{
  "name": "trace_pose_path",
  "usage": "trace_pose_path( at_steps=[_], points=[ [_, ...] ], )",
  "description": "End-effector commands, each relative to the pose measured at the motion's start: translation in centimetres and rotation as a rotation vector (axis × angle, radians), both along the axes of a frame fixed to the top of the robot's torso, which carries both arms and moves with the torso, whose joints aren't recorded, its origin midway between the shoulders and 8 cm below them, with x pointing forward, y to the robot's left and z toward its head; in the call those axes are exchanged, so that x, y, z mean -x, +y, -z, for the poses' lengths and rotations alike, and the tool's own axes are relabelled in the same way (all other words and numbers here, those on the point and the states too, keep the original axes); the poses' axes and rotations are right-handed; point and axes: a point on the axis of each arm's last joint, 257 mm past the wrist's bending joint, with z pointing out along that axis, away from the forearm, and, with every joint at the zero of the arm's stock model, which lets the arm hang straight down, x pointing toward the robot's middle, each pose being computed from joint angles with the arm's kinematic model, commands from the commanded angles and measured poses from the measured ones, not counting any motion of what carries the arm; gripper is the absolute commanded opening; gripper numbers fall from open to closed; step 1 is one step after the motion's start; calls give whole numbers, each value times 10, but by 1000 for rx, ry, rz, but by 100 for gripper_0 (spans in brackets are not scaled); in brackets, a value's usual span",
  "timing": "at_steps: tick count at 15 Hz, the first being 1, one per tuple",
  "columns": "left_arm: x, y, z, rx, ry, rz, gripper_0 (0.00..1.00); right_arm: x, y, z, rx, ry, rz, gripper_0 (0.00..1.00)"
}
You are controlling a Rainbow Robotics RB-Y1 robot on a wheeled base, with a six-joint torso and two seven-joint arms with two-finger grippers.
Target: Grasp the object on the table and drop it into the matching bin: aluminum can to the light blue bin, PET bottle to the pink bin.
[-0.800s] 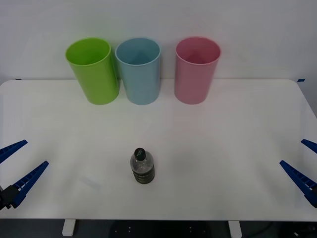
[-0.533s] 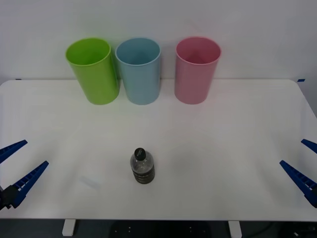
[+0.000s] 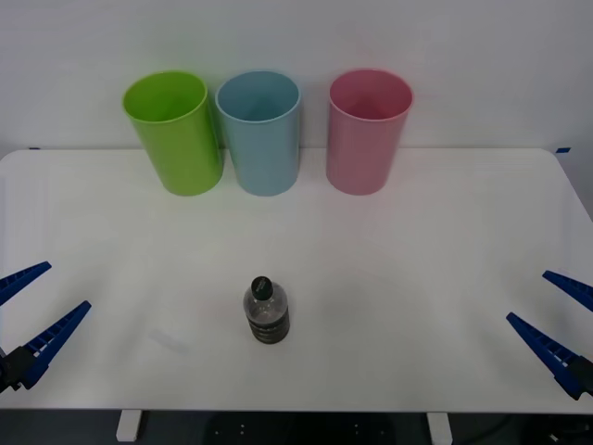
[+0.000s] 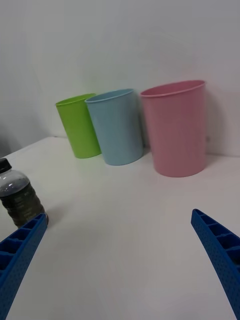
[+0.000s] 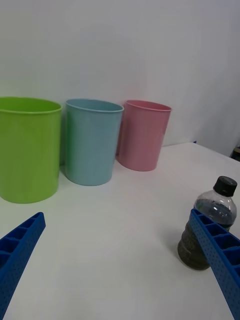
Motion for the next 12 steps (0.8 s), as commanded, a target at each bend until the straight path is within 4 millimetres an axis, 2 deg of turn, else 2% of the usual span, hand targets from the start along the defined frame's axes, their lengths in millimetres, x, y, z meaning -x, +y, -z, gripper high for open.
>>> trace_pose_path(
  at_steps=[1,10,12],
  points=[
    [0,0,0,0,0,0,100,-1,15,16,11,37,-65,100],
    [0,0,0,0,0,0,100,-27,65,59,82,55,-247,100],
    [0,0,0,0,0,0,100,-32,83,64,93,46,-288,100]
  ],
)
